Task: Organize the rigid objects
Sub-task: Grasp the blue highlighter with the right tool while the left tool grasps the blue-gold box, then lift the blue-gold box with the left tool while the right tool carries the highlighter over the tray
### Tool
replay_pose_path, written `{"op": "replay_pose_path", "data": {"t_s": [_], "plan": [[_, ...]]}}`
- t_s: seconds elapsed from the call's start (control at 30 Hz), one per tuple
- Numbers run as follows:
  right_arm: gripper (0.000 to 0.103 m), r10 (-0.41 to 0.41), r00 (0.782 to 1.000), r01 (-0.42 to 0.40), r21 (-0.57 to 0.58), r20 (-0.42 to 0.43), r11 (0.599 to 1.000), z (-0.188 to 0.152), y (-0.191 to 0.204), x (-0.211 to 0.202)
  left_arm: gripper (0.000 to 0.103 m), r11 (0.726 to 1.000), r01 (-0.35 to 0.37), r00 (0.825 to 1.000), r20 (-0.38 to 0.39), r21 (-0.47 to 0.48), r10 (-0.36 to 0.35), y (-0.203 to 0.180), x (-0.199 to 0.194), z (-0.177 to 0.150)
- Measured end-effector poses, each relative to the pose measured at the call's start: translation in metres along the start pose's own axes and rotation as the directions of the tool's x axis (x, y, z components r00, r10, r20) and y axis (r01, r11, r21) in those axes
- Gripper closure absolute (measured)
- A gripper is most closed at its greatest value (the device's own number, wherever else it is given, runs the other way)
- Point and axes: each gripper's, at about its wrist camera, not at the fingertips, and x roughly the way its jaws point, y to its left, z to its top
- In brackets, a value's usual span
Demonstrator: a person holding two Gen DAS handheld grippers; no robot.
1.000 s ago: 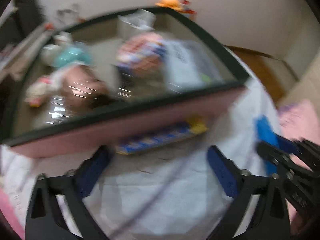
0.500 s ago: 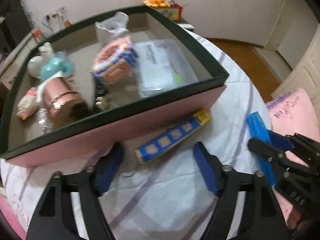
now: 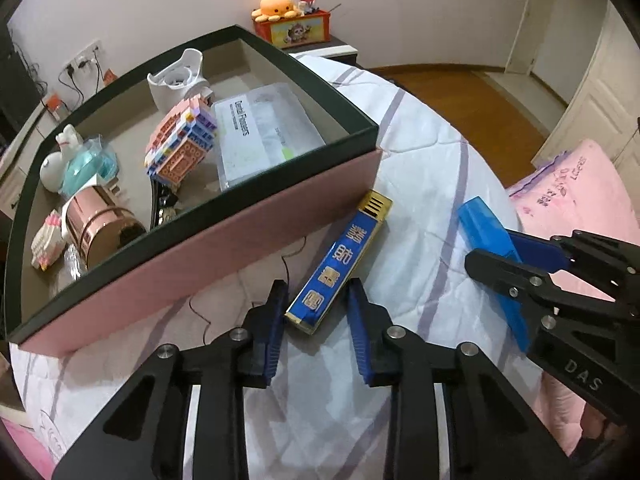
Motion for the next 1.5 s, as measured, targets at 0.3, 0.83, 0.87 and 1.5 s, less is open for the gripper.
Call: {"op": "replay_pose_path", "data": {"t_s": [0.3, 0.83, 0.87, 1.5], "plan": [[0.075, -0.025, 1.0, 0.025, 0.008, 0.002, 1.0, -0.005, 0.003, -0.008, 0.086, 0.998, -0.013, 1.0, -0.001, -0.054, 0.013, 0.013, -0.025, -0.035], [0.076, -0.048, 0.999, 0.048, -0.036, 0.003, 0.998, -0.003, 0.018, -0.009, 0.088, 0.991, -0.045, 0.999, 0.0, -0.128, 0.045, 0.027, -0.008, -0.018], [0.076, -0.051, 0.999, 0.051, -0.037, 0.008, 0.998, -0.003, 0.02, -0.011, 0.088, 0.989, -0.04, 0.999, -0.002, -0.141, 0.04, 0.031, -0.009, -0.02], [0.076, -0.037, 0.981, 0.061, -0.124, 0.191, 0.99, 0.001, 0.083, -0.083, 0.088, 0.963, -0.114, 0.967, 0.195, -0.244, 0.164, 0.083, -0.119, -0.056]]}}
